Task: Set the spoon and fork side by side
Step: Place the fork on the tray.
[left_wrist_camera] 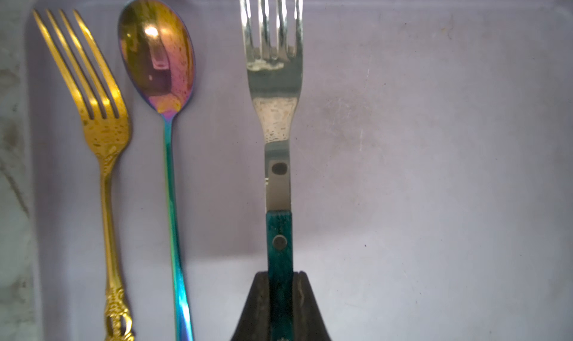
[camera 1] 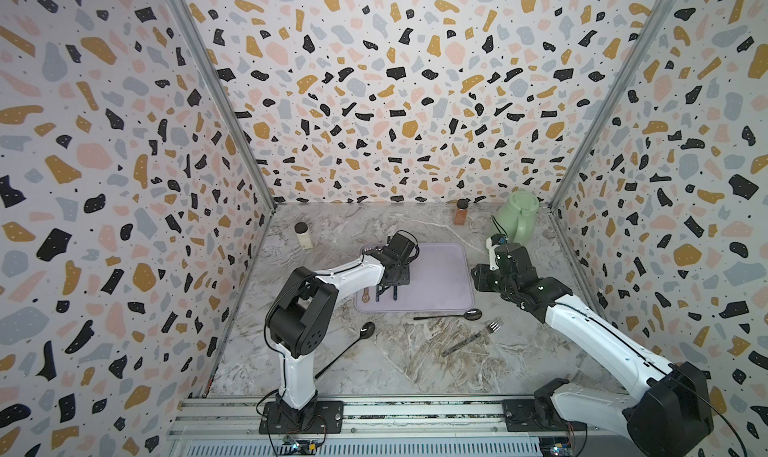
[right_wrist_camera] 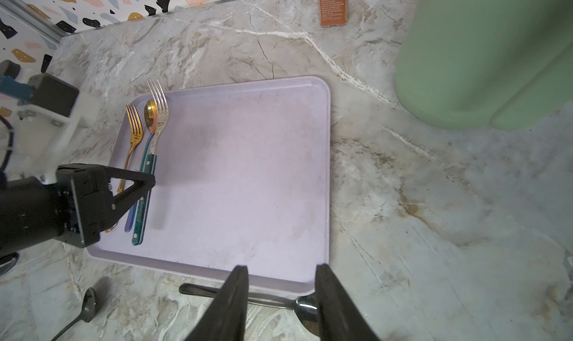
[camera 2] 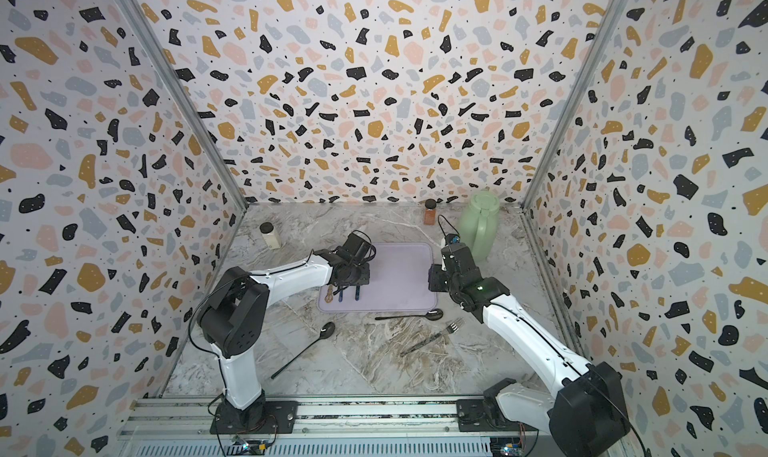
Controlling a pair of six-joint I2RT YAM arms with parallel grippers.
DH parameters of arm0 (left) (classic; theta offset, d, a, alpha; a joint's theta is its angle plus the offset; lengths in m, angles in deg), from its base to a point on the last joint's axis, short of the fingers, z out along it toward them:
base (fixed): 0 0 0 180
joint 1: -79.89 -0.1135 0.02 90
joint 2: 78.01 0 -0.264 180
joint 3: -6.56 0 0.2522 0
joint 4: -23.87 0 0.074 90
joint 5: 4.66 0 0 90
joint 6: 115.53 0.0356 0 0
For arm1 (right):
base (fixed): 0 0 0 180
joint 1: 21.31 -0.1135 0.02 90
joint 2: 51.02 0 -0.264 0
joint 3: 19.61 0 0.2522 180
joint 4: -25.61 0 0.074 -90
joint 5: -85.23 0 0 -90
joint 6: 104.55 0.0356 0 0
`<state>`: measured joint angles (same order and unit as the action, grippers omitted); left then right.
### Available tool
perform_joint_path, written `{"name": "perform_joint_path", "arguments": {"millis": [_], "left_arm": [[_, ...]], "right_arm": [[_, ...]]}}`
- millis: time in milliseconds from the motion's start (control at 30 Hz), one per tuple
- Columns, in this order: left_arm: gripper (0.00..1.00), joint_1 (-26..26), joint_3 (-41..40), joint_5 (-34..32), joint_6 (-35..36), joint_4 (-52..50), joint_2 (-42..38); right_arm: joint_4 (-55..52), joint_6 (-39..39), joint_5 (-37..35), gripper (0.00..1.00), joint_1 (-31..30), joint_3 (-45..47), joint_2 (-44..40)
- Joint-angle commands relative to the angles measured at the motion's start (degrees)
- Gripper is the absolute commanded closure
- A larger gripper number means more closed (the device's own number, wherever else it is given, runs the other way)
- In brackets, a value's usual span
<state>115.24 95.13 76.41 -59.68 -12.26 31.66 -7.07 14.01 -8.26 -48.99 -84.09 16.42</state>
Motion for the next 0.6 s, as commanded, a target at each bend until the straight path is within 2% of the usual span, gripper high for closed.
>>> {"name": "perform_joint_path", "arguments": {"millis": [0,567], "left_arm": [[0.93,0.18,2.26,0.21,-2.88,0.64,1.56],[0.89,2.69,4.73,-0.07,-3.97,-0.39,6.25]], "right_arm": [[-0.84,0.6,-1.2,0.59,0.25,-1.2,-0.41],[-1.6,0.63,-1.92,0.59,0.2,-1.49,-0.05]]}}
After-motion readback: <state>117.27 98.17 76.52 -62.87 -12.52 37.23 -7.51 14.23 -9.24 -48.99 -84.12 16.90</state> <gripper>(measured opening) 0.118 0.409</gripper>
